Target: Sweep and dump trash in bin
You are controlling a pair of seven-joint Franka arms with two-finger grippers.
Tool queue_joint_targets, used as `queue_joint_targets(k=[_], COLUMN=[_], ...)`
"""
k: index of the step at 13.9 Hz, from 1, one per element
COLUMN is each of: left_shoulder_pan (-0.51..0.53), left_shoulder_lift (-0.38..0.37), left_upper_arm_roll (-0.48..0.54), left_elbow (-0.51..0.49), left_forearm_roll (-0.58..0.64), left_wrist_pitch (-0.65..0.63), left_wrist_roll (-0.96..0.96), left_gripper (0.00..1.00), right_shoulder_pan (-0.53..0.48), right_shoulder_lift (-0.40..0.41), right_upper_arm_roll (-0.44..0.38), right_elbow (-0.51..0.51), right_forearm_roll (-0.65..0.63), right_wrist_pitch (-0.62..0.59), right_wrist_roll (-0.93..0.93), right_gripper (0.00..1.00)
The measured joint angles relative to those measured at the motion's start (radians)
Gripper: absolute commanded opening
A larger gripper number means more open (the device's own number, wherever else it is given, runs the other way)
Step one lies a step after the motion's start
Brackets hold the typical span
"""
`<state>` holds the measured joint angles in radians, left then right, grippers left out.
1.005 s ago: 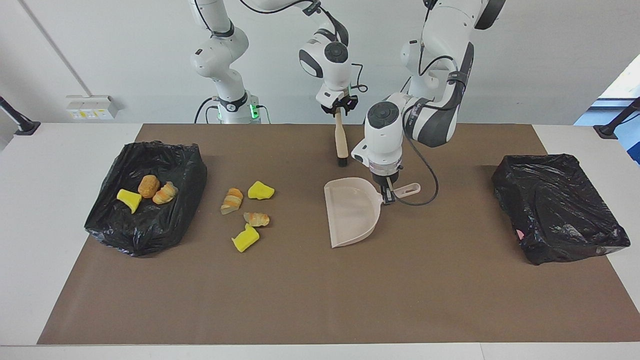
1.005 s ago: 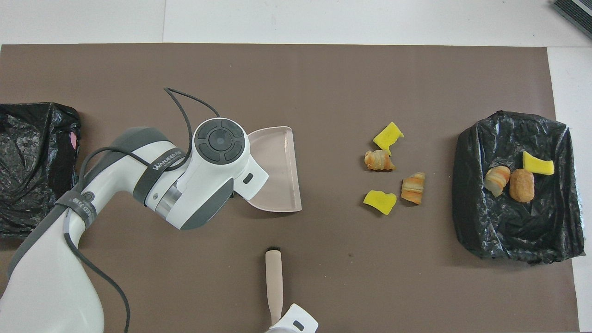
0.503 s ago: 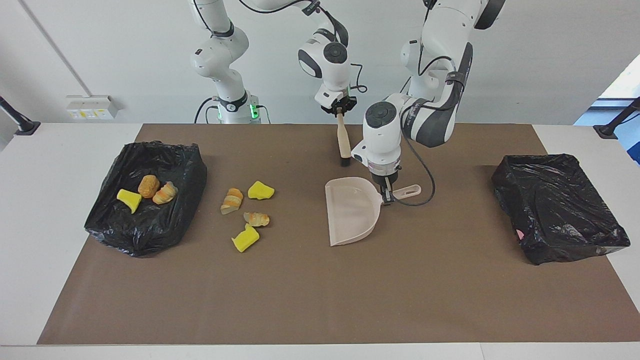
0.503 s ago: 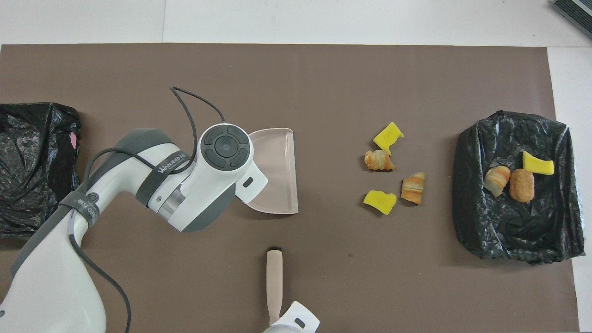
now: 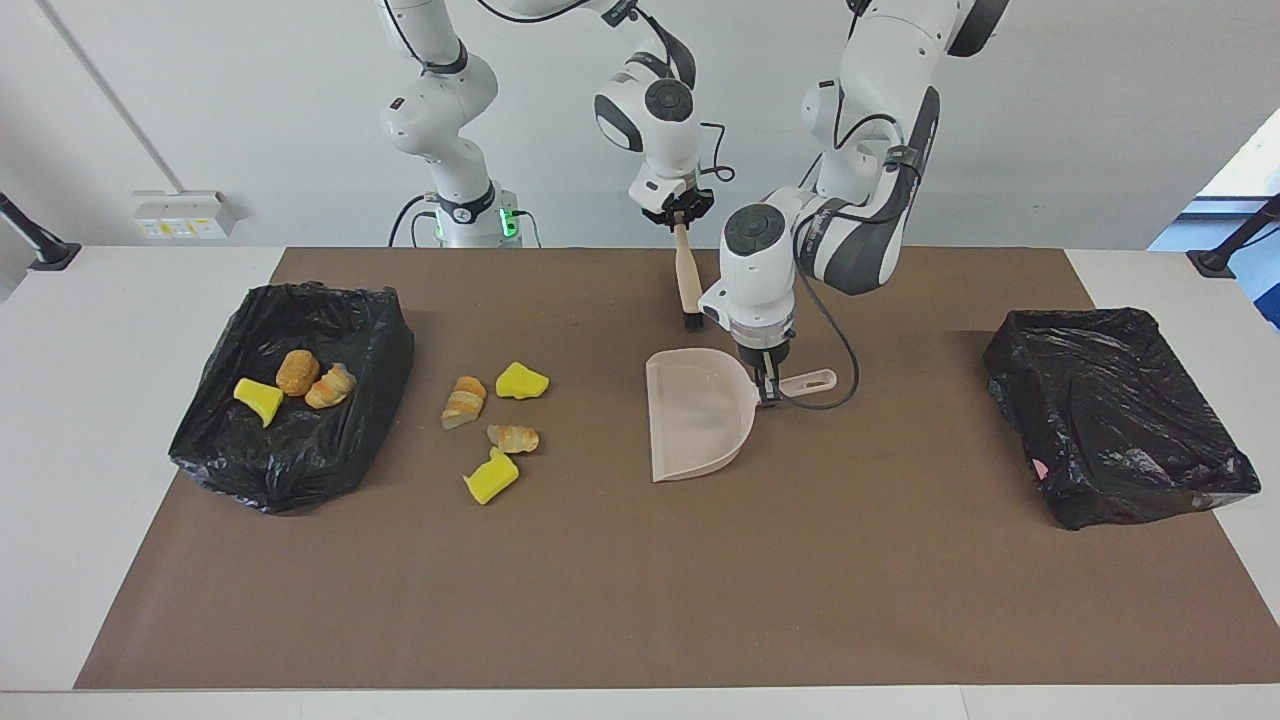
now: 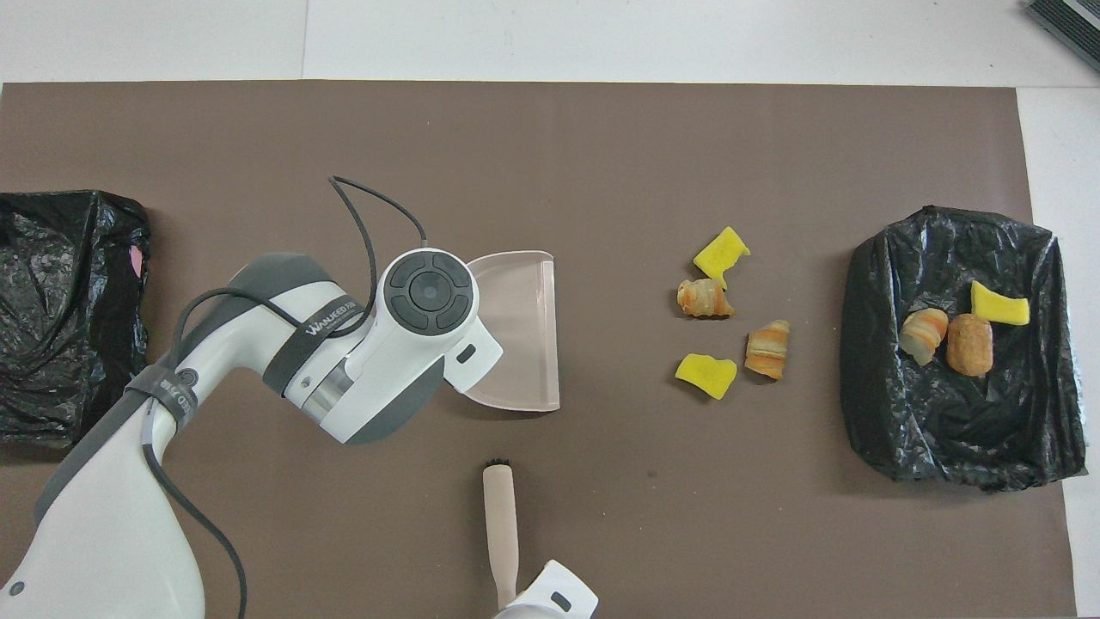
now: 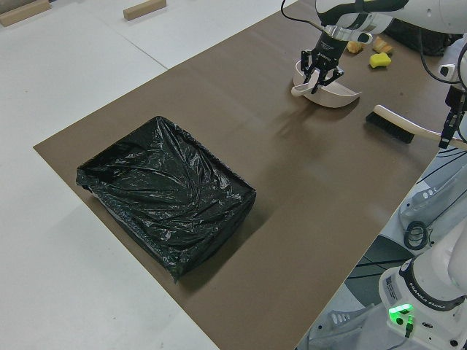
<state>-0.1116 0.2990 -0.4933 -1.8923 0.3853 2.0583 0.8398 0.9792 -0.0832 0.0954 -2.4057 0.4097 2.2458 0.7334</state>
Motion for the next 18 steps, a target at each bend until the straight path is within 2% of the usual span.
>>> queue_joint_targets(k=[6,10,13,18], left_shoulder_pan=[0.0,0.0,0.0,0.0], left_shoulder_lift=[0.0,-0.001,-0.001,-0.001], left_upper_arm_roll=[-0.002,-0.003,-0.003,-0.003], left_elbow=[-0.002,-0.003,-0.004,-0.004], left_forearm_roll=[0.0,0.0,0.0,0.0], left_wrist_pitch=[0.0,0.001,0.001,0.001], left_wrist_roll=[0.0,0.0,0.0,0.0], left_gripper=[0.0,0.0,0.0,0.0], right_shoulder_pan=[-0.171,-0.307,-0.458,-0.691], right_shoulder_lift=[-0.172,-0.251,-0.265,-0.252], right_upper_arm_roll=[-0.004,-0.007,-0.009,-0.01], right_elbow=[0.01,0.012,0.037,0.042], right_forearm_roll=[-0.076,-0.166,-0.237,-0.409], right_wrist_pitch=[-0.266,-0.401,-0.472,-0.484], right_wrist_roll=[-0.048,-0.138,-0.264,-0.523], right_gripper=[0.0,0.0,0.0,0.0])
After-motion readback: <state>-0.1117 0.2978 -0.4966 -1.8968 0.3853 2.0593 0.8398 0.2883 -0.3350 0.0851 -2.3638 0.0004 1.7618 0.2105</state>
